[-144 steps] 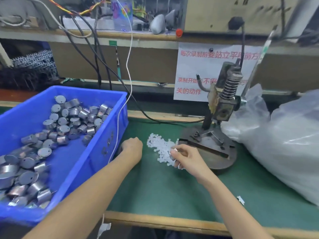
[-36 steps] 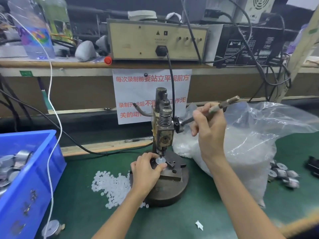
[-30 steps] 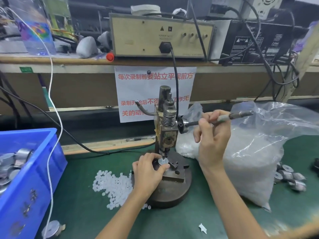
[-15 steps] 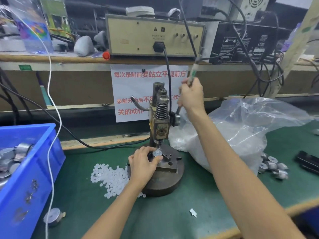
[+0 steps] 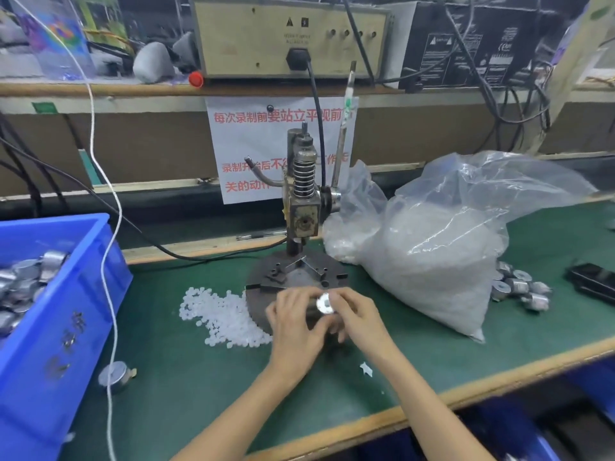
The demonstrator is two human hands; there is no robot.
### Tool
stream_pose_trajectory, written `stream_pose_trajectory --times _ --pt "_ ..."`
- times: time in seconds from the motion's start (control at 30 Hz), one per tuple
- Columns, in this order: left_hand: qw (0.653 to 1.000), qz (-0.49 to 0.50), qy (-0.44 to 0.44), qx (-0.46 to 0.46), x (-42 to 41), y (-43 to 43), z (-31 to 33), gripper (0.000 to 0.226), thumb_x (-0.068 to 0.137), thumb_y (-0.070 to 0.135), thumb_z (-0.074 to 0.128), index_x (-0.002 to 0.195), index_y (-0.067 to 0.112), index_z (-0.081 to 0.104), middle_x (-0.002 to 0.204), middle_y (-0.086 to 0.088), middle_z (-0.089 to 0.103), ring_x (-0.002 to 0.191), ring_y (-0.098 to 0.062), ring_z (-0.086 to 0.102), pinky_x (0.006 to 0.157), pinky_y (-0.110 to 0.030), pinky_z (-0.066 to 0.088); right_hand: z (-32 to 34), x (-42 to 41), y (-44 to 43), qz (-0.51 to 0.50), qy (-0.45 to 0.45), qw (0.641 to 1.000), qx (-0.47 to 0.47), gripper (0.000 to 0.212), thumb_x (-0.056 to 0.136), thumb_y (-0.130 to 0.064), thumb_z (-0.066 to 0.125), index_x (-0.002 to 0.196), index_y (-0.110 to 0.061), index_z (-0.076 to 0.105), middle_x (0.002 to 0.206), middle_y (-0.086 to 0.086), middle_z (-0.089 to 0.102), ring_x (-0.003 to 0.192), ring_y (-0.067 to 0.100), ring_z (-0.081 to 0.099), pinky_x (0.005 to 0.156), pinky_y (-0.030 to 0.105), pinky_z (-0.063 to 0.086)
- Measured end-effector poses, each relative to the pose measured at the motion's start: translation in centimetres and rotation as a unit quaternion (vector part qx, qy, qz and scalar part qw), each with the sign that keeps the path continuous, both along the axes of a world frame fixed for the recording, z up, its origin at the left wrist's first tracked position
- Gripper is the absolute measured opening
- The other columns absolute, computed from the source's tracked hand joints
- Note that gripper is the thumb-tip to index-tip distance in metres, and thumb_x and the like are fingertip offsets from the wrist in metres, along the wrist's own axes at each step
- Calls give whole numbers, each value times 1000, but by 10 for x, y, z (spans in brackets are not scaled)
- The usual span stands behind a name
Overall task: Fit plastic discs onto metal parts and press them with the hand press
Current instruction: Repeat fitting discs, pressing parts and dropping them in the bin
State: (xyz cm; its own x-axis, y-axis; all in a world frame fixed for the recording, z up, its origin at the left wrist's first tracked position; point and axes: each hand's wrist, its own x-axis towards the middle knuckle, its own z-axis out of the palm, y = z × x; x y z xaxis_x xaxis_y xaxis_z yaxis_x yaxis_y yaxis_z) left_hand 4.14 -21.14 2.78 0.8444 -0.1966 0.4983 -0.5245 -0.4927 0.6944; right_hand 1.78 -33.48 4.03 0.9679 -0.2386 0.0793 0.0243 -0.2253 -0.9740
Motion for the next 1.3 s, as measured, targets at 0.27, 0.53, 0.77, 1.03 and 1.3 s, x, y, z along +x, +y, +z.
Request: stream_pose_trajectory --times 0.27,0.53,0.77,1.03,1.3 --pt "973 -172 147 -47 -51 -28 -8 30 73 26 73 91 37 53 90 16 56 80 2 52 71 -8 36 -20 -61 -37 -7 89 990 112 25 99 -16 45 88 -6 64 58 7 62 45 17 53 40 23 43" --pt "953 -244 177 -3 -90 -83 -21 31 82 18 66 94 40 48 95 8 54 60 -1 48 64 -10 38 -22 -117 -80 -121 86 975 167 27 99 -8 40 90 0 63 60 11 64 43 14 50 37 21 38" --pt "930 -316 186 -3 -132 -125 -32 21 85 16 67 105 20 62 89 3 59 61 2 47 61 -6 34 -45 -174 -120 -203 96 955 192 30 99 -12 41 90 -3 68 67 12 65 49 14 49 42 21 37" --pt "899 -320 276 117 -161 -120 -88 16 89 7 56 104 10 61 81 4 59 54 1 46 59 -9 36 -152 -216 -150 -353 245 898 90 19 98 -11 45 87 -11 60 82 11 60 54 11 57 43 14 39" --pt "891 -310 301 140 -156 -115 -92 13 91 15 56 103 14 60 70 14 56 49 0 46 60 -20 38 -220 -234 -149 -312 366 867 -133 36 90 -14 58 125 -13 57 127 21 46 109 31 48 85 28 35"
